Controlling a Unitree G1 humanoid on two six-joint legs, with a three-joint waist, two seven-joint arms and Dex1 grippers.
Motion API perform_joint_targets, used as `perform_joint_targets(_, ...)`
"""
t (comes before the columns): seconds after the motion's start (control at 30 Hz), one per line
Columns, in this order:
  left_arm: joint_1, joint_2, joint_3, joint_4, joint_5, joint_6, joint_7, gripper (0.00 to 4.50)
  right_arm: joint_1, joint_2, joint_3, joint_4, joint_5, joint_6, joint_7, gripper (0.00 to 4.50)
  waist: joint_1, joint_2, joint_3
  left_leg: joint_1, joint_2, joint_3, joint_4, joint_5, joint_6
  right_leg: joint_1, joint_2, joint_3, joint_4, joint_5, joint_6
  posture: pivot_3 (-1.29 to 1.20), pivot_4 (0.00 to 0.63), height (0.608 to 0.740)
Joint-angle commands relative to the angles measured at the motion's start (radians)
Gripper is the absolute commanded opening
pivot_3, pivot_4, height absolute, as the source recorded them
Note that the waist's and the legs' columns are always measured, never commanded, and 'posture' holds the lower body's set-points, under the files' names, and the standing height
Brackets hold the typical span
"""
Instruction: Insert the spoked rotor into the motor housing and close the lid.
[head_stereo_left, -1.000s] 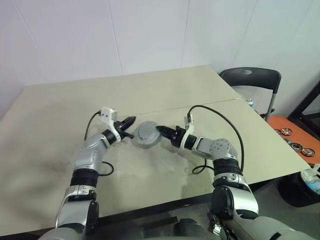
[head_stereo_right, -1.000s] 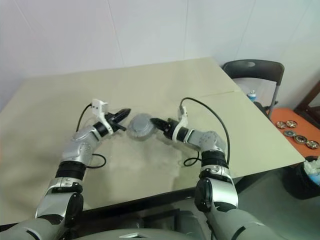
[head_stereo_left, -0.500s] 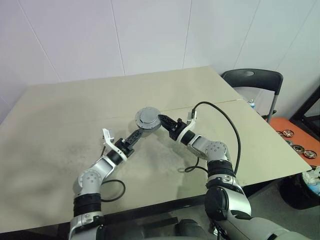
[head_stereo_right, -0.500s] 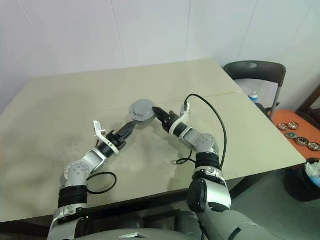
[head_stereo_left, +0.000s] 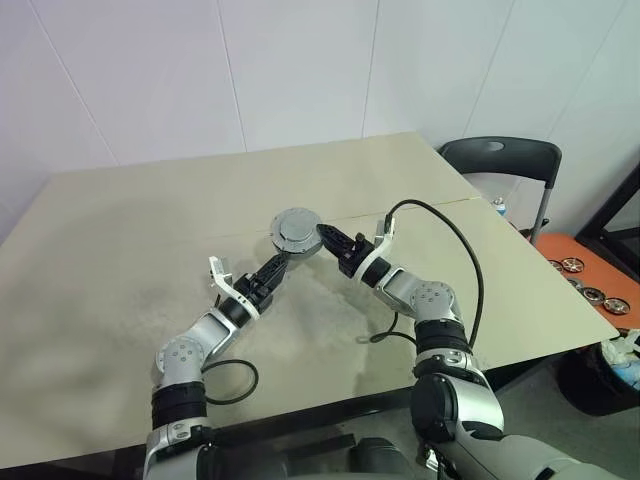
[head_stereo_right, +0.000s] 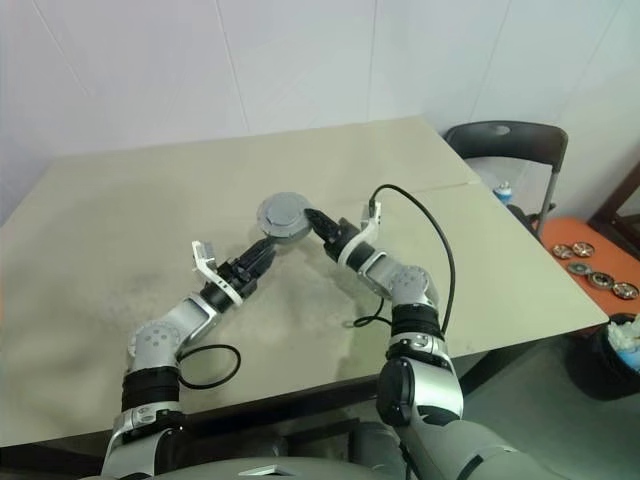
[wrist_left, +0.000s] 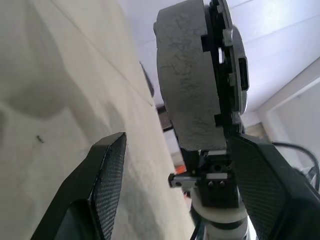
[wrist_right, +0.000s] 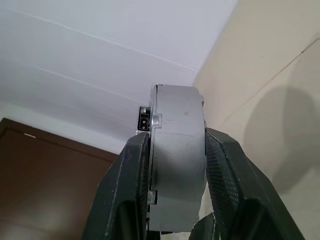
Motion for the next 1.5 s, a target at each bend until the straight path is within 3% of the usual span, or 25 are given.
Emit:
perform_joint_targets(0.03, 0.019, 0.033, -0.028, -0.121, -0.05, 0.048, -0.033, 3.42, -0.008, 0.004, 0.038, 0.004, -0.004, -0.003, -0.003, 1.34, -0.001, 0.0, 0.0, 0.0, 0.0, 0.0, 0.0, 0.0, 0.0, 0.0, 0.0, 0.0, 0.0, 0.0, 0.0, 0.0, 0.0, 0.74)
perform_joint_targets(0.3, 0.092, 0.111, 0.013, -0.201, -0.138, 0.103, -0.032, 3.42, -0.009, -0.002, 0.057, 0.024, -0.01, -0.02, -0.002, 1.34, 0.002, 0.0, 0.0, 0.0, 0.0, 0.0, 0.001, 0.001, -0.002, 0.0, 0.0, 0.0, 0.0, 0.0, -0.001, 0.0, 0.0, 0.74)
perform_joint_targets(0.63, 0.018, 0.038, -0.06, -0.074, -0.043, 0.007, 0.014, 3.42, -0.002, 0.002, 0.07, 0.001, 0.002, -0.007, 0.006, 1.34, 0.002, 0.0, 0.0, 0.001, 0.0, 0.0, 0.001, 0.002, -0.003, 0.001, 0.0, 0.0, 0.0, 0.001, -0.001, 0.0, 0.0, 0.74)
perform_joint_targets(0.83, 0.02, 0.041, -0.012, -0.099, -0.11, 0.009, 0.001, 3.42, 0.008, -0.002, 0.07, -0.014, 0.012, 0.002, 0.01, 1.34, 0.0, 0.0, 0.0, 0.0, 0.0, 0.0, 0.001, 0.002, -0.003, 0.001, 0.0, 0.0, 0.0, 0.001, -0.001, 0.0, 0.0, 0.74)
perform_joint_targets(1.07, 0.091, 0.119, 0.013, -0.138, -0.164, 0.077, -0.002, 3.42, 0.014, -0.007, 0.075, -0.063, 0.05, 0.041, 0.055, 1.34, 0.0, 0.0, 0.0, 0.001, 0.0, 0.0, 0.001, 0.002, -0.003, 0.001, 0.0, 0.0, 0.001, 0.001, -0.001, 0.0, 0.0, 0.74)
perform_joint_targets(1.23, 0.116, 0.148, 0.008, -0.133, -0.166, 0.073, -0.001, 4.47, 0.012, -0.003, 0.074, -0.074, 0.059, 0.048, 0.065, 1.34, 0.001, 0.0, 0.0, 0.001, 0.0, 0.0, 0.002, 0.002, -0.003, 0.001, 0.0, 0.0, 0.001, 0.001, -0.001, 0.0, 0.0, 0.74)
perform_joint_targets(1.5, 0.106, 0.105, -0.002, -0.08, -0.165, 0.05, 0.009, 4.47, 0.021, -0.004, 0.081, -0.085, 0.071, 0.053, 0.067, 1.34, 0.002, 0.0, 0.0, 0.001, 0.0, 0.0, 0.002, 0.002, -0.003, 0.001, 0.0, 0.0, 0.001, 0.001, -0.001, 0.0, 0.0, 0.74)
